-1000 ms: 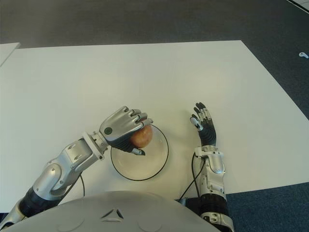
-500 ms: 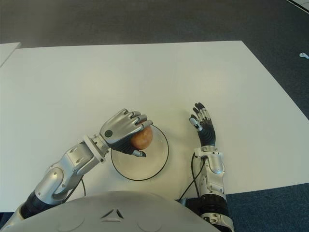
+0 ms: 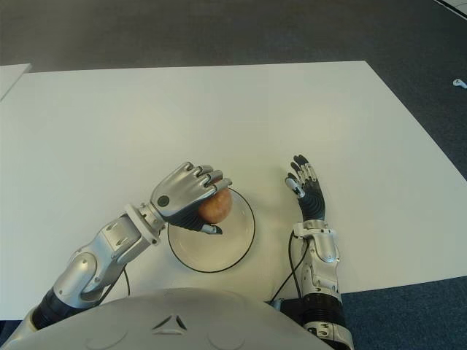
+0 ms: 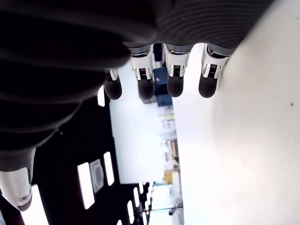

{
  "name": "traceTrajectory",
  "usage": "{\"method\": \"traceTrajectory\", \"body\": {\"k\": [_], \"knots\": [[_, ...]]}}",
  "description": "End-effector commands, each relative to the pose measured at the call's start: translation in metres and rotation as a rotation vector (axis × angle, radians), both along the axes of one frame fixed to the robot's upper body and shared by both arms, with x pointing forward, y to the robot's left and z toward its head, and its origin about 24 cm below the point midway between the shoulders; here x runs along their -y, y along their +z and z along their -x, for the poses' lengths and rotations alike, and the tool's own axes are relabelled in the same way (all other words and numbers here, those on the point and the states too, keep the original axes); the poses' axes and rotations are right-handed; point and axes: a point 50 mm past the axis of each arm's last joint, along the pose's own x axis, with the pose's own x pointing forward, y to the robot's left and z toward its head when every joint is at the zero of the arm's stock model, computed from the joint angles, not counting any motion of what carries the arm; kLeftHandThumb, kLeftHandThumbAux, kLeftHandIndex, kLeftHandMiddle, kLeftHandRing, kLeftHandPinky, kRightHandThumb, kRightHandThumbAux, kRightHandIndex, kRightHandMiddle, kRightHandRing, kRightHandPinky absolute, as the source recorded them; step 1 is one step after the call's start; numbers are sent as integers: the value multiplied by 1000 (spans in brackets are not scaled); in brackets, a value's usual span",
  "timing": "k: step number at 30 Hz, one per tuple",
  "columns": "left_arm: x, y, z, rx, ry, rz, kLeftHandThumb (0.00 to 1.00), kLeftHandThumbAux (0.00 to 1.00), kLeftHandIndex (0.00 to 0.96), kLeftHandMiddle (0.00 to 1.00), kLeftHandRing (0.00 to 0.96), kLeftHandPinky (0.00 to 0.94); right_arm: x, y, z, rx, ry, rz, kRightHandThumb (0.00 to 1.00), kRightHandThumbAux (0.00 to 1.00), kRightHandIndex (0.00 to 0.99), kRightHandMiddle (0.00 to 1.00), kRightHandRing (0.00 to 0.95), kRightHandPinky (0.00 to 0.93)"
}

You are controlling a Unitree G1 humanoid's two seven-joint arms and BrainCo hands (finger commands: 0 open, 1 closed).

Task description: Put the apples into the plate.

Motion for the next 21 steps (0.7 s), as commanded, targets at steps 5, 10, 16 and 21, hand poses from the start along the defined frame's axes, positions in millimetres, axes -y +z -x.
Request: {"method": "traceTrajectory", "body": {"k": [5,10,16,21], "knots": [[-1,2,-2,14,18,0,722,698,442,875,873,860,-4,-20,13,-114,-4,-46,124,558,39,18,0,0],[-2,4,-2,20,26,-5,722,698,442,879,871,858,-4,-20,13,-114,-6,-38,123,549,37,19,0,0],[-2,3,-2,9,33,-11,723,698,442,877,868,861,-3,-21,13,-128,8,-42,126,570,30,13,0,0],[-2,9,-2,4,17,44,718,698,442,875,864,853,-4,-20,13,-125,3,-43,118,557,31,20,0,3]]}}
